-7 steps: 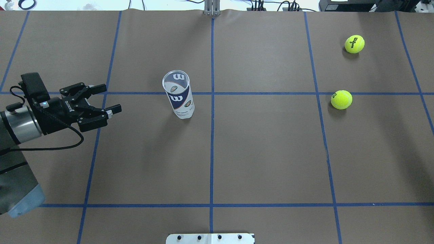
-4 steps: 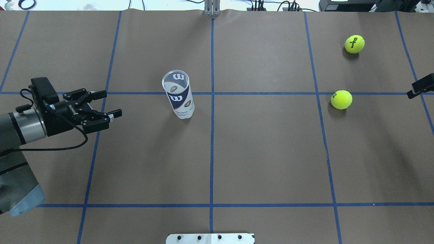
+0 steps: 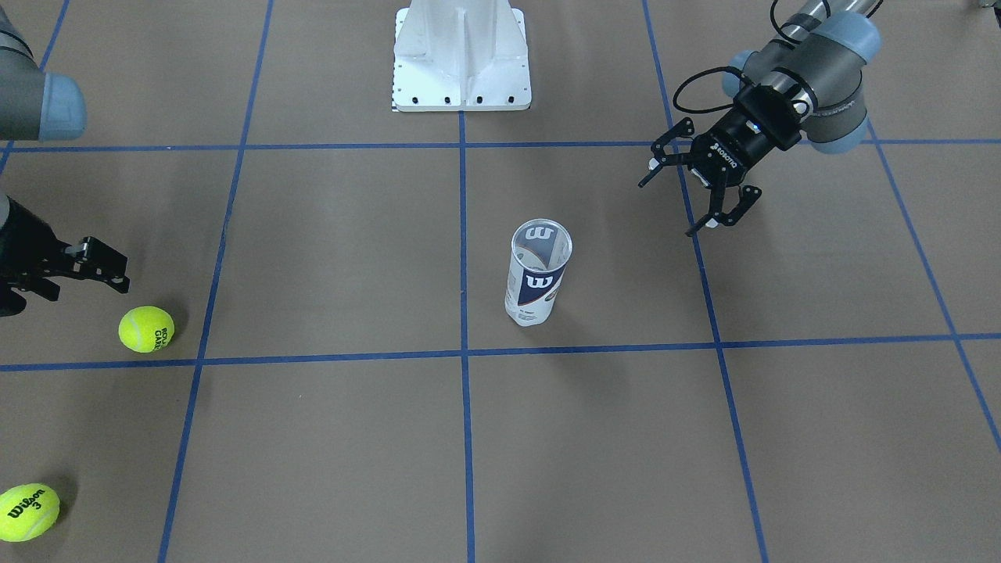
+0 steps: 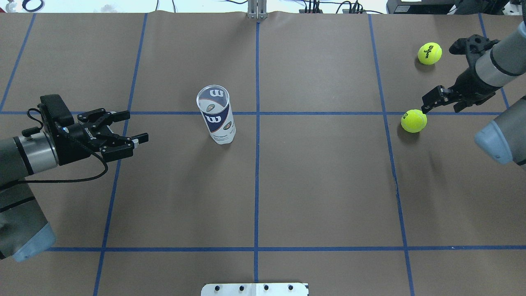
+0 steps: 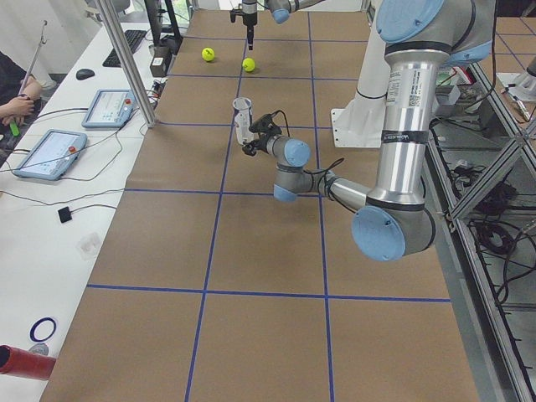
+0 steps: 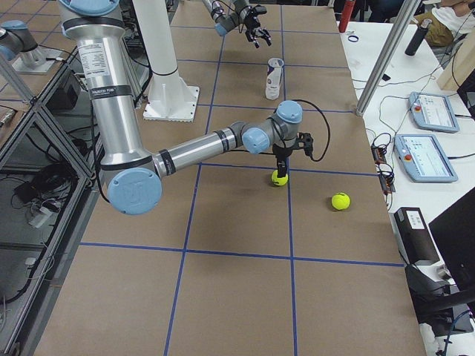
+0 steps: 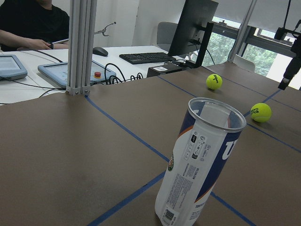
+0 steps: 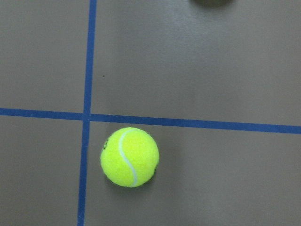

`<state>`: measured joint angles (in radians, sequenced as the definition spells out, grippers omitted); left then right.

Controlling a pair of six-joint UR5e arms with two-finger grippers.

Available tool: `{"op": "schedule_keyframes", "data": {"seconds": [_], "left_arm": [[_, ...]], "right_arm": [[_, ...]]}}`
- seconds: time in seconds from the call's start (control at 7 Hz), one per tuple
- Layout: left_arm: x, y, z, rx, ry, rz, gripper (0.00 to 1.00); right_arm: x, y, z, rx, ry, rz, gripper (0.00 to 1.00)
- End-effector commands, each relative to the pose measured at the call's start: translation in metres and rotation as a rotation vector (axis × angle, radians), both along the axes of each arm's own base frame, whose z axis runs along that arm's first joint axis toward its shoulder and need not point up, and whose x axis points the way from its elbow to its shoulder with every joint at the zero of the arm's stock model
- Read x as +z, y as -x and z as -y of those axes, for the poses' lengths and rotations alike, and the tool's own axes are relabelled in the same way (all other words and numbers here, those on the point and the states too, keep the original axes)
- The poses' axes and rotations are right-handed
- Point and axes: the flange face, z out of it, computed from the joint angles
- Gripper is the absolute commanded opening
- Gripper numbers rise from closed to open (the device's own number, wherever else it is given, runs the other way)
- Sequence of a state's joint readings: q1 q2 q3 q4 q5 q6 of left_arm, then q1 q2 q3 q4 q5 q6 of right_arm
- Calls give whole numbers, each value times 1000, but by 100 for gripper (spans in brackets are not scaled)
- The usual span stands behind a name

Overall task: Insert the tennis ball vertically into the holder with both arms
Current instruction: 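Draw the left gripper back while the right gripper reaches for a yellow ball, then grasp the nearer yellow tennis ball with the right gripper and lift it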

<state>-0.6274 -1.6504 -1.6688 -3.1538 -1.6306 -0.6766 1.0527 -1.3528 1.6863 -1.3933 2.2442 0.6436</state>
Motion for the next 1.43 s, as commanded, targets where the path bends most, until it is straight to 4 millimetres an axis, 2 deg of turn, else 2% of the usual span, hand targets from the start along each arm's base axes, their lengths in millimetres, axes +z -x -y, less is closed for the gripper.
{"op": "schedule_keyframes", "data": {"seconds": [0.0,0.29,1.0,1.14,1.29], "left_arm": [[3,-10,7,0,5,7,99],[3,-10,7,0,4,6,99],[5,-10,7,-1,3,10,99],[5,-10,7,-1,3,10,99],[5,-10,7,-1,4,11,99]], "right_arm": [[15,36,14,-25,-8,-28,99],[42,61,21,-42,-27,-49,99],[45,78,17,-70,-25,-51,98],[41,79,19,-67,-27,-46,58],[41,78,18,-73,-36,-47,14]]}}
